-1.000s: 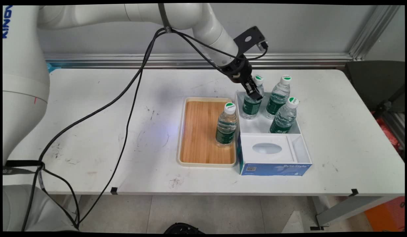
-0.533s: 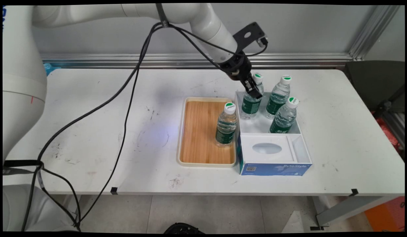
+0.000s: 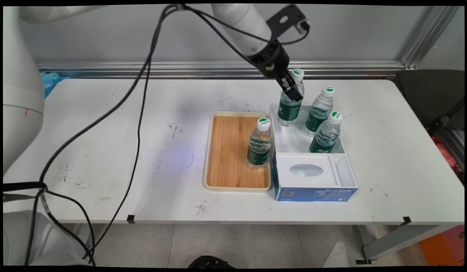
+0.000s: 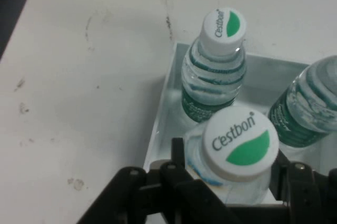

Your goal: Place the picked object on the tray

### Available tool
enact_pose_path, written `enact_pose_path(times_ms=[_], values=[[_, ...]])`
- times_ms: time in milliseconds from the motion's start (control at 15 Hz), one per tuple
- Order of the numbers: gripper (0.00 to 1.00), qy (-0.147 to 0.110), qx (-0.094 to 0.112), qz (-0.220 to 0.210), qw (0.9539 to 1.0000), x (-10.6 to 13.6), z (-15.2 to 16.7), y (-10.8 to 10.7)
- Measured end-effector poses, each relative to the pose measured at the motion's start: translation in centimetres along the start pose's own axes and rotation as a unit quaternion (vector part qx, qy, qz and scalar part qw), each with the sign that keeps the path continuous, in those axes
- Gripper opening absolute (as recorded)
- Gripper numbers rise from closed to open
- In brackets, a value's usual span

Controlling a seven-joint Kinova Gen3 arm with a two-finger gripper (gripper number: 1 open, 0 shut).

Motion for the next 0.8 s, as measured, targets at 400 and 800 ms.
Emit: enact_pose_path(times_ms=[400,800], values=[[0.00,-0.017,0.028,-0.016,0.9993,-0.2,-5.7,0.8],[0.00,-0.041,0.056,-0.041,0.9968,-3.0,-9.4,1.4]])
